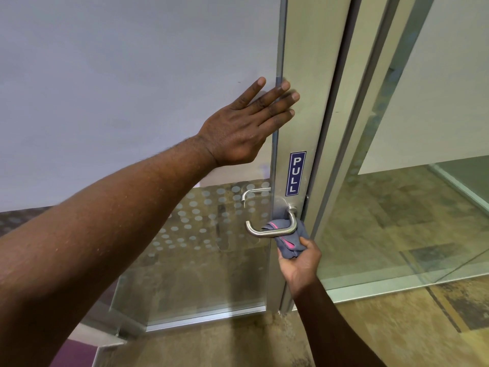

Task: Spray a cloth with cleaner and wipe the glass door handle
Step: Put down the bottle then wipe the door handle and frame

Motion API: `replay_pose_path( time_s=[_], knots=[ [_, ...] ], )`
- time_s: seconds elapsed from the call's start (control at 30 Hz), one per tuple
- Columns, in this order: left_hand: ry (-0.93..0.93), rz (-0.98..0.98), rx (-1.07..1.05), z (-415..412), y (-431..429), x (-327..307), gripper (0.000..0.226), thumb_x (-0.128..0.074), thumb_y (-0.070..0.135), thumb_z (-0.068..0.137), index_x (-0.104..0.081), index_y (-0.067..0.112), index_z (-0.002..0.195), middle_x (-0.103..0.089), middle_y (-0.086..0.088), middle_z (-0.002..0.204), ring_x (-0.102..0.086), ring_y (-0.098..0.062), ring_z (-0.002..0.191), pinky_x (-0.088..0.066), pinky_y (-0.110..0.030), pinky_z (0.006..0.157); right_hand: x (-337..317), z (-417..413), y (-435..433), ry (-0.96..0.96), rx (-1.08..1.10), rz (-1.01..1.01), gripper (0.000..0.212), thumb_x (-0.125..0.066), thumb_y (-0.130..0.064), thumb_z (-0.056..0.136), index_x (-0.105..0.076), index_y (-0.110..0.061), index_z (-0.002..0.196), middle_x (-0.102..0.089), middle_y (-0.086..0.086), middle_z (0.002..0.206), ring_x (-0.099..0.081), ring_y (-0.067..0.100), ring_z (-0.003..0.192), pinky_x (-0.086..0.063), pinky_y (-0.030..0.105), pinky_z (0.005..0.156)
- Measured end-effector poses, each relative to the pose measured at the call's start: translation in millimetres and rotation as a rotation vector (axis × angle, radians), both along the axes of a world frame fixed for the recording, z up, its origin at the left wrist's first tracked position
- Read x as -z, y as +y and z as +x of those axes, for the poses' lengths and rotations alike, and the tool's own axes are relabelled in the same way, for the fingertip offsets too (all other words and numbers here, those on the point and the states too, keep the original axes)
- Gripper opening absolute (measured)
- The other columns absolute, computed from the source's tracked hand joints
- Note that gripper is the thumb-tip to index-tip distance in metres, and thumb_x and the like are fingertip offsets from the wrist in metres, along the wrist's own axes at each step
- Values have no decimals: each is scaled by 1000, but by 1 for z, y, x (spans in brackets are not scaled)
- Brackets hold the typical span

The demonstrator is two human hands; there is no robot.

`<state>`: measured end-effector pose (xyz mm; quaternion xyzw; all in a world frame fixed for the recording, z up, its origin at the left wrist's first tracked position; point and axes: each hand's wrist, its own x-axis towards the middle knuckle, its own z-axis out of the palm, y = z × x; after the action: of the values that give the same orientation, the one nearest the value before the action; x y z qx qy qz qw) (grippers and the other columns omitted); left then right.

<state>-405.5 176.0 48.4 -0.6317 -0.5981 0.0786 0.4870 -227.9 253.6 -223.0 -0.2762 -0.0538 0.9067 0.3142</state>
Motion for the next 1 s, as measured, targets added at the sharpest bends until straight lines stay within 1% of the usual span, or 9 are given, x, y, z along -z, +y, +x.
replay_pose_path(
  time_s=[0.17, 0.3, 0.4, 0.47, 0.53, 0.63, 0.7, 0.8, 1.0],
  knots=[
    [-6, -1, 8, 0, 0, 0, 52, -31, 10, 107, -32, 5, 159, -27, -17, 168, -23, -33, 157, -2, -49, 127, 4, 2, -2, -23, -39, -53, 46, -40, -16, 94, -63, -7, 132, -75, 22, 117, -76, 39, 97, -63, 46, 84],
    [-3, 0, 14, -1, 1, 0, 52, -30, 10, 107, -33, 5, 159, -27, -17, 168, -22, -33, 157, 0, -48, 127, 10, 21, 0, -17, -48, 50, 49, -37, -14, 92, -64, -9, 132, -75, 21, 116, -77, 37, 94, -64, 43, 74],
    [6, 7, 16, -2, 2, 0, 52, -29, 10, 107, -34, 5, 159, -27, -17, 168, -22, -33, 157, 2, -47, 128, 5, 37, 8, -90, -20, 187, 49, -33, -10, 96, -68, -10, 129, -76, 19, 103, -78, 29, 76, -62, 36, 60],
    [10, 8, 15, -2, 2, 1, 51, -28, 10, 108, -34, 5, 159, -27, -17, 168, -21, -33, 157, 1, -48, 128, -2, 46, 12, -255, 35, 394, 41, -41, -13, 91, -79, -15, 107, -74, 16, 90, -73, 31, 77, -59, 36, 66],
    [6, 11, 20, -3, 2, 2, 51, -29, 9, 108, -35, 5, 158, -27, -16, 168, -22, -33, 157, -1, -49, 128, -11, 51, 16, -439, 106, 759, 30, -52, -16, 83, -77, -22, 98, -69, 7, 91, -67, 24, 88, -55, 32, 70],
    [-1, 19, 31, -2, 1, 1, 51, -29, 8, 107, -35, 5, 158, -28, -16, 168, -24, -33, 157, -3, -49, 127, -16, 48, 15, -624, 39, 1507, 39, -63, -14, 84, -66, -36, 115, -64, 0, 130, -59, 7, 123, -47, 20, 102],
    [-3, 19, 35, -1, 1, 1, 51, -30, 8, 107, -35, 5, 158, -29, -16, 168, -24, -33, 156, -4, -49, 127, -11, 44, 9, -763, -79, 1822, 45, -71, -17, 84, -64, -26, 127, -54, -1, 149, -44, 11, 142, -36, 32, 118],
    [-1, 10, 32, 0, 1, 0, 51, -29, 8, 106, -36, 5, 157, -30, -17, 167, -26, -33, 156, -8, -50, 127, -2, 40, -8, -808, -127, 2003, 52, -67, -24, 83, -61, -17, 134, -49, 0, 157, -28, 15, 154, -19, 52, 128],
    [-4, 1, 27, 1, -1, 0, 51, -30, 8, 106, -39, 4, 155, -31, -17, 166, -27, -33, 156, -8, -50, 127, -15, 7, -47, -1006, -277, 2393, 63, -54, -46, 84, -52, -33, 145, -41, -2, 162, -27, 21, 155, 6, 43, 129]
  ],
)
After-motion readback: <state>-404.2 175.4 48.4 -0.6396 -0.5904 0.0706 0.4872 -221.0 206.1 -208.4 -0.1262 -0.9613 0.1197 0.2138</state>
